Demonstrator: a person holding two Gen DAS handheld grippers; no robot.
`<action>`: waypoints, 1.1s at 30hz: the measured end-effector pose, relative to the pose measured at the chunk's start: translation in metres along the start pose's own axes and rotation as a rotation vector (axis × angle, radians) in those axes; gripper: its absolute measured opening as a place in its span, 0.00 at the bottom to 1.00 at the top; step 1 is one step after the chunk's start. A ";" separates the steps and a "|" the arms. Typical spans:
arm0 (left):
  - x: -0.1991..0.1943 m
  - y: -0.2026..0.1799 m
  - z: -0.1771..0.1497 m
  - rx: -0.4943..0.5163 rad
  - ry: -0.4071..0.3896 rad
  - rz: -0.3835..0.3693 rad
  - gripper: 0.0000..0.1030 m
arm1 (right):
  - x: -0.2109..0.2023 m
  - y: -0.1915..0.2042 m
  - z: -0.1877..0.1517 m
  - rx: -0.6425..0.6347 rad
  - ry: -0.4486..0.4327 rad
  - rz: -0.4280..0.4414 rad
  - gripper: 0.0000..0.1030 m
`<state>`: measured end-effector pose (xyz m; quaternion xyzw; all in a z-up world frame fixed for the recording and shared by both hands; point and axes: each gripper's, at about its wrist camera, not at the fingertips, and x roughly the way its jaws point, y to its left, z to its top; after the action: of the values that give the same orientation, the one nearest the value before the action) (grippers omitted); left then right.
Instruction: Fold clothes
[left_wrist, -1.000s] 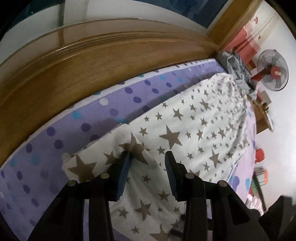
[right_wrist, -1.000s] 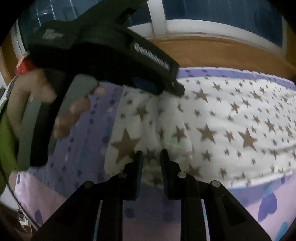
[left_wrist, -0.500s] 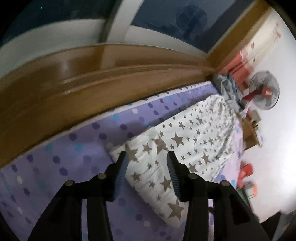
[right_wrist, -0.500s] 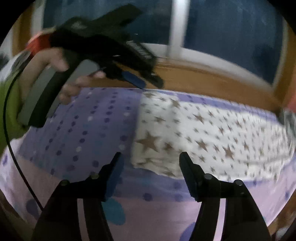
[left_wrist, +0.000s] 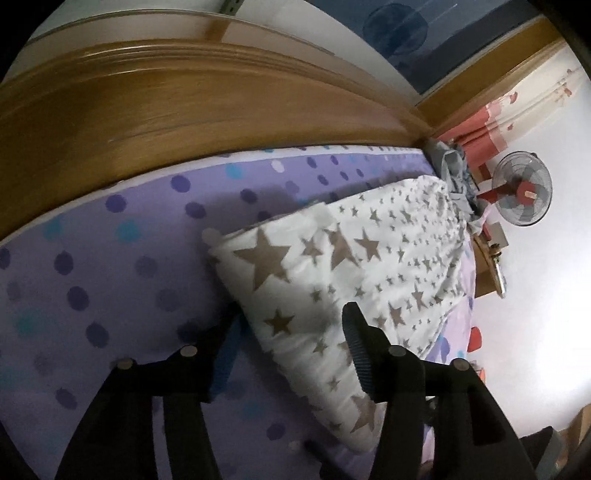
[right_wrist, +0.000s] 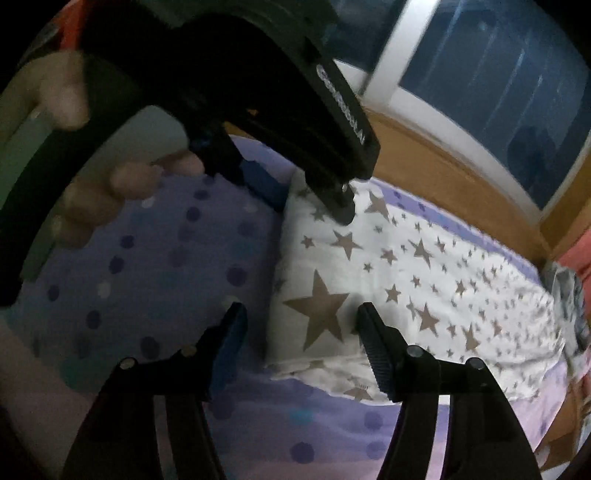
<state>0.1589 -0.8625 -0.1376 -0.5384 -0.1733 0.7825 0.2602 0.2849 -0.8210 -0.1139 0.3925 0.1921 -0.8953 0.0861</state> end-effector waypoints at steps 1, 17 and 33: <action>0.001 0.001 0.001 -0.020 -0.008 -0.011 0.53 | 0.001 -0.001 0.000 0.008 0.002 0.002 0.40; -0.015 -0.050 0.024 -0.035 -0.073 0.012 0.33 | -0.033 -0.077 0.002 0.398 -0.083 0.235 0.15; 0.049 -0.141 0.066 0.096 -0.040 0.115 0.33 | 0.002 -0.163 -0.043 0.789 -0.069 0.387 0.15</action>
<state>0.1143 -0.7191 -0.0733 -0.5186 -0.1098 0.8142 0.2368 0.2622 -0.6553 -0.0972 0.3938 -0.2444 -0.8802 0.1021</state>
